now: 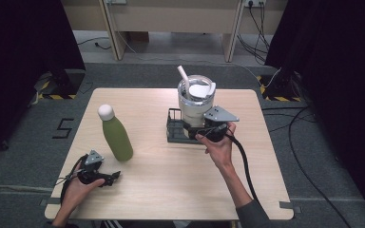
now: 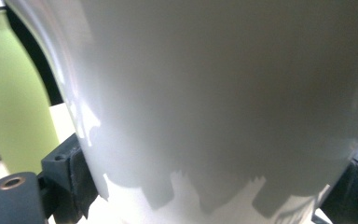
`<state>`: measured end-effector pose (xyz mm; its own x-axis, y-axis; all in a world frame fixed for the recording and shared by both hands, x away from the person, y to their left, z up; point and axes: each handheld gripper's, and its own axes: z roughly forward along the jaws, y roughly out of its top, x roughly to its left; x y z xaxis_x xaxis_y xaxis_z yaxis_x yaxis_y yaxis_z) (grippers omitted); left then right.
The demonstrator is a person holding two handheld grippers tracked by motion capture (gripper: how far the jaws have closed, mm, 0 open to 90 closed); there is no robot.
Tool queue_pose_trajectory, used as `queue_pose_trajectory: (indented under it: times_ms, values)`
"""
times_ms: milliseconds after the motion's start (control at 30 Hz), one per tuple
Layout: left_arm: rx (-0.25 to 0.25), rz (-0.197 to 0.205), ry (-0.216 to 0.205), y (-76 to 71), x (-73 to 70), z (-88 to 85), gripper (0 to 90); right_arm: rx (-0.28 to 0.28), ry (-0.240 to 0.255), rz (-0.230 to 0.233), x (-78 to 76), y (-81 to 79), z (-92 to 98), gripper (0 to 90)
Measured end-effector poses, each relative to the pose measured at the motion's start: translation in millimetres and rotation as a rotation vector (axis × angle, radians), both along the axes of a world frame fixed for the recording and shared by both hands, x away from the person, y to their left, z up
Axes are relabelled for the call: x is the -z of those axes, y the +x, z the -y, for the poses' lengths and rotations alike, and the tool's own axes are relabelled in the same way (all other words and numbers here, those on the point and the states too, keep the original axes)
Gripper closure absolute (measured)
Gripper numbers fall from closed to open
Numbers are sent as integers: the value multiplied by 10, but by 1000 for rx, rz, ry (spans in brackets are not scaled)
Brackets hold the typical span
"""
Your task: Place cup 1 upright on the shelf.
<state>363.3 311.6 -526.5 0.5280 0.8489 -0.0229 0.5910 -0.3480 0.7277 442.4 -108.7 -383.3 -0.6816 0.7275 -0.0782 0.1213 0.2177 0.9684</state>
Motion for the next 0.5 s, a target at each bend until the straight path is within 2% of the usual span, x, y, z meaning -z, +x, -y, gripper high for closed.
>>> queue_pose_trajectory:
  times_ms: [200,500]
  values:
    - [0,0,0,0,0,0,0,43,10,4,-58,117,111,110]
    - [0,0,1,0,0,0,0,110,6,-3,-22,279,288,110]
